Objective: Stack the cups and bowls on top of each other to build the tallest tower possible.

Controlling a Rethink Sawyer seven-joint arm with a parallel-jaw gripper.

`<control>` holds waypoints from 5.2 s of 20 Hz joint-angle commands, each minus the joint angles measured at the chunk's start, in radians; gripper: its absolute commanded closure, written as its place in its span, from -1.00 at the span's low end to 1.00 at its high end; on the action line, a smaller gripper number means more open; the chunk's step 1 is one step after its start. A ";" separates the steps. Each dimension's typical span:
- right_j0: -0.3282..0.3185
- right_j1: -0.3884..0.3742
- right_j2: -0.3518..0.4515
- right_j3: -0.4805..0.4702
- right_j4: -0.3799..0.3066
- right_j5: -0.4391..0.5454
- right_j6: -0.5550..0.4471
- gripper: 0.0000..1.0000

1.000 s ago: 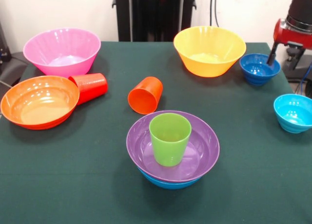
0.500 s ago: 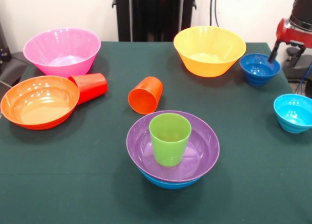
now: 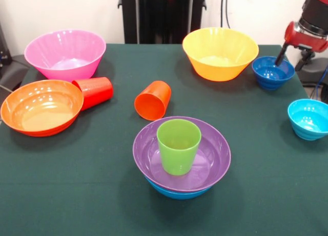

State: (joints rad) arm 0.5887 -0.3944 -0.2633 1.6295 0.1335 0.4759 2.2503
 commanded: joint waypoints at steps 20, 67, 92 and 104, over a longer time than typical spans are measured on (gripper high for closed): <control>-0.041 0.034 0.062 -0.006 0.043 -0.118 0.147 1.00; -0.555 -0.019 0.223 -0.564 -0.172 0.555 -0.312 1.00; -0.619 0.057 0.281 -0.772 -0.299 0.685 -0.344 1.00; -0.628 0.083 0.287 -0.805 -0.334 0.702 -0.366 1.00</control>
State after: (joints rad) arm -0.0216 -0.3251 -0.0937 0.8486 -0.1246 1.1056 2.1977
